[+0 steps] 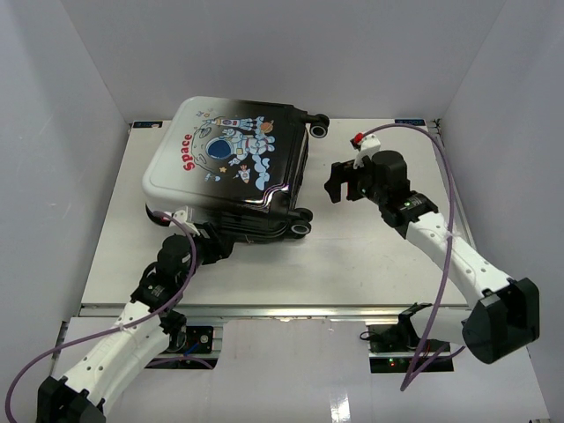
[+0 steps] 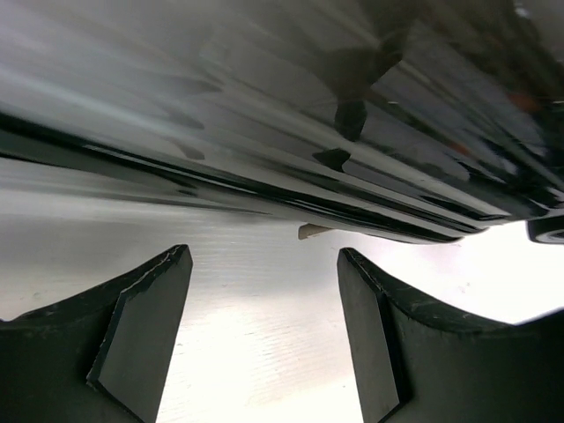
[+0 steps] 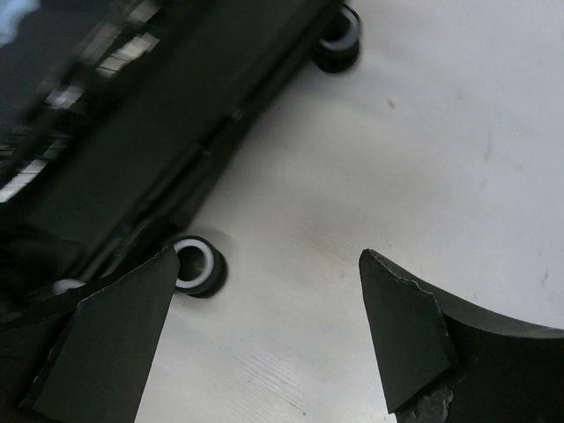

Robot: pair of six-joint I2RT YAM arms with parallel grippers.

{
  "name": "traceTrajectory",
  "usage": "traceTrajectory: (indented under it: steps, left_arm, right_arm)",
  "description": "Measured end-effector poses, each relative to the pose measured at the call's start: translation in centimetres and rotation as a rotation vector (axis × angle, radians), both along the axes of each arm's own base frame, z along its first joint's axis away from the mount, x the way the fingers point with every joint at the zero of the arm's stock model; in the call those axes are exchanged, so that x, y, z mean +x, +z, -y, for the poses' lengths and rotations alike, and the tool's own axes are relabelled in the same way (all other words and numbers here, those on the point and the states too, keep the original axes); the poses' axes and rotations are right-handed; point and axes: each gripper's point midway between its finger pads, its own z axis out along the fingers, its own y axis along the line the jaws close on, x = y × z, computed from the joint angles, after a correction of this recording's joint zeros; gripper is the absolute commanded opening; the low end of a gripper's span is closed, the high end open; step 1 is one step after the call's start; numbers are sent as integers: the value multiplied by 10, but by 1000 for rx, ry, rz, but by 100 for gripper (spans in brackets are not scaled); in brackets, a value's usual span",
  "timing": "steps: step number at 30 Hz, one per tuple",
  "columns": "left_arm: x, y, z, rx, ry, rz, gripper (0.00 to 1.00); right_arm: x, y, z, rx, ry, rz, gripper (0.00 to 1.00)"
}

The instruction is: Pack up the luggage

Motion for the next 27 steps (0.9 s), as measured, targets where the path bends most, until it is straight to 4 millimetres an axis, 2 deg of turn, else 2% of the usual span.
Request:
traceTrajectory:
  steps: [3,5,9,12,16,19,22,27]
  left_arm:
    - [0,-1,9,-13,-41,-7,78]
    - [1,-3,14,-19,-66,-17,78]
    - [0,-10,22,-33,-105,-28,77]
    - [-2,-12,27,-57,-129,-16,77]
    - [-1,-18,34,-75,-152,-16,77]
    - [-2,-31,37,-76,-166,-35,76]
    - [-4,-43,42,-72,-183,-65,76]
    - [-7,-39,56,-76,-225,-41,76]
  right_arm:
    - [-17,41,-24,9,205,110,91]
    - [-32,48,-39,-16,329,144,92]
    - [-68,32,-74,-86,579,134,93]
    - [-83,16,-90,-126,700,97,93]
    - [-87,-4,-95,-173,756,47,92]
    - [-89,-15,-96,-193,772,12,91]
    - [-91,-20,-103,-204,794,-2,91]
    - [-99,-25,-118,-231,841,-3,91]
